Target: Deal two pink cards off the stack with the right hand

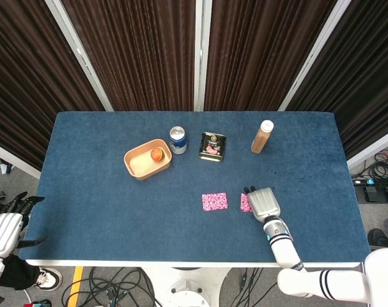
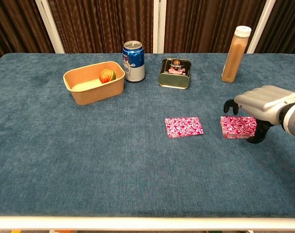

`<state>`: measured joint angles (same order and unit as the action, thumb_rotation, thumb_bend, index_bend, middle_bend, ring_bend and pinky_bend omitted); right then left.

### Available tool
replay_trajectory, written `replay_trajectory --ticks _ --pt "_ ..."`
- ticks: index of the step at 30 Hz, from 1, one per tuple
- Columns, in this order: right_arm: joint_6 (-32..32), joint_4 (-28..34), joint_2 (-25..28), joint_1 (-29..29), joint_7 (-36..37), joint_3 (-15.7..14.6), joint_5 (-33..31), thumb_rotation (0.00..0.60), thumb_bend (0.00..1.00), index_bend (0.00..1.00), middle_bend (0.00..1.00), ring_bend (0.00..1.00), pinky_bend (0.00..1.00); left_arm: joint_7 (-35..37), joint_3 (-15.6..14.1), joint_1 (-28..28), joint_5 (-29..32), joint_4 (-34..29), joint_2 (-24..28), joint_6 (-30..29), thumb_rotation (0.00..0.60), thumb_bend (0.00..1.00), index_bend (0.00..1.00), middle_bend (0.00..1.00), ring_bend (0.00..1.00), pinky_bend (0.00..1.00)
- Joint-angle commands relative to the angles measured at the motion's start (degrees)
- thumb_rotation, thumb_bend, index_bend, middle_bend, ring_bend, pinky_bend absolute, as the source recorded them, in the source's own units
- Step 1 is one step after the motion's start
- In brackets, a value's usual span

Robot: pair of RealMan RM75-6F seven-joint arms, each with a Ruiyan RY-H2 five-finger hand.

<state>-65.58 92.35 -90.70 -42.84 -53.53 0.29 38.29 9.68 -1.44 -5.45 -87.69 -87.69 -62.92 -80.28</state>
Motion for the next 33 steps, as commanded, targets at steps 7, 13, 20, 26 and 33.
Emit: replay_trajectory --ticks 7,13,20,26,33 --pt "-0.5 -0.6 -0.7 0.2 -0.5 0.3 -0.1 0.600 0.15 0.25 0.28 0.86 0.95 0.3 -0.1 0.0 0.0 0.4 -0.2 0.1 0.600 0.01 0.19 0.17 0.05 0.19" --pt "-0.8 -0.7 -0.9 0.4 -0.7 0.6 -0.2 0.600 0.16 0.27 0.29 0.86 0.96 0.2 -0.1 -0.1 0.1 0.4 -0.3 0.3 0.600 0.01 0.19 0.17 0.05 0.19" --pt "-0.5 -1.2 -1.4 0.3 -1.2 0.9 -0.7 0.600 0.16 0.27 0.30 0.86 0.96 -1.3 -0.3 -0.1 0.0 0.6 -0.8 0.4 0.600 0.01 0.19 0.17 0.05 0.19" --pt "-0.7 -1.6 -1.7 0.4 -1.3 1.0 -0.5 0.600 0.17 0.30 0.32 0.86 0.96 -1.4 -0.2 -0.1 0.2 0.6 -0.8 0.4 0.600 0.01 0.19 0.17 0.05 0.19" --pt "-0.5 -2.0 -2.1 0.4 -1.6 1.2 -0.7 0.600 0.17 0.31 0.33 0.86 0.96 -2.1 -0.4 -0.4 0.1 0.5 -1.0 0.9 0.600 0.01 0.19 0.17 0.05 0.19"
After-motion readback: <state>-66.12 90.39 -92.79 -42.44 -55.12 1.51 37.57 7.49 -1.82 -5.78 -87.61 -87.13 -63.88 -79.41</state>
